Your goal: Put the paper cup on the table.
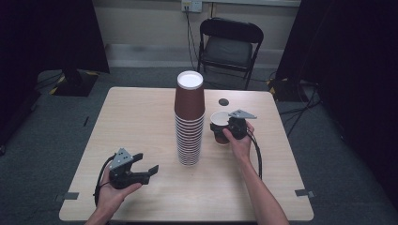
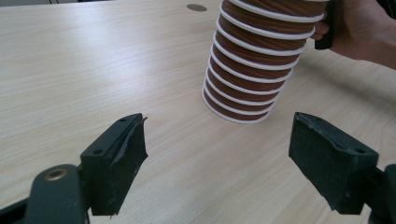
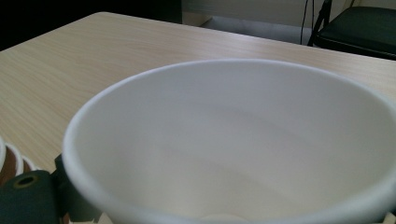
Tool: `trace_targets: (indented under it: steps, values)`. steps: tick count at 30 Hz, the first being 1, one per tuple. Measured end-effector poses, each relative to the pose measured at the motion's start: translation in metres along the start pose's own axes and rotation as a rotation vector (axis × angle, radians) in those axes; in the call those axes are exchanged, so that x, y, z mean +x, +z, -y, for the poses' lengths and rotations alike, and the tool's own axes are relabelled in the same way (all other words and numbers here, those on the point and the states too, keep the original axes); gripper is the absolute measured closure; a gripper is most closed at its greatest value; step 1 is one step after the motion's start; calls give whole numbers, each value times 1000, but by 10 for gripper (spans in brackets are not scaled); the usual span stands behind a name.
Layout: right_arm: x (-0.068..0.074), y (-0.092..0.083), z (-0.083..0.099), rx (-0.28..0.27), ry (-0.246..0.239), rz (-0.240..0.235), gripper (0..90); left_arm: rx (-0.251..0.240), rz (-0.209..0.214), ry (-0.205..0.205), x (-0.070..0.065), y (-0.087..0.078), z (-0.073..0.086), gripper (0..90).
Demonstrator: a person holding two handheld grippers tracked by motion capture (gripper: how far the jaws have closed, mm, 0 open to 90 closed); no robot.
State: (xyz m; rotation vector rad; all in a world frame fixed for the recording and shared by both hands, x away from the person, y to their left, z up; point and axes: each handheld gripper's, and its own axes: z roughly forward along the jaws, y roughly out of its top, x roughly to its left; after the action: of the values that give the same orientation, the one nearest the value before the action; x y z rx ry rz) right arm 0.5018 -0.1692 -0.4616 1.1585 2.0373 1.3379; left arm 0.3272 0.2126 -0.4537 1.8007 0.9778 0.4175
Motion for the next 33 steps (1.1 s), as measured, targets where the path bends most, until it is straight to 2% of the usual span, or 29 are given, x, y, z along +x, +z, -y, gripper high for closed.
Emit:
trace_targets:
  steps: [7,10,13,18,22,25,30,31,33]
  values:
    - [-4,-18,13,22,-16,-20,89,3,-3,-1,0,1,0,187]
    - [-4,-23,18,32,-2,-23,95,3,-3,-2,1,1,0,186]
    - [-4,-23,23,64,-13,-14,112,2,-4,-2,1,1,0,187]
    - [-5,-22,29,93,2,-11,126,2,-3,-7,1,1,0,187]
    - [-6,-21,34,140,6,-6,134,1,-6,-6,1,1,0,187]
    - [-6,-21,38,163,12,-22,135,-1,-12,-3,1,1,0,187]
    - [-6,-27,40,160,8,-5,136,-1,-7,-13,2,0,-1,187]
    - [-7,-29,40,155,15,0,141,6,4,-26,2,0,-2,188]
    - [-8,-32,40,157,29,-7,137,1,-2,-29,2,0,-2,198]
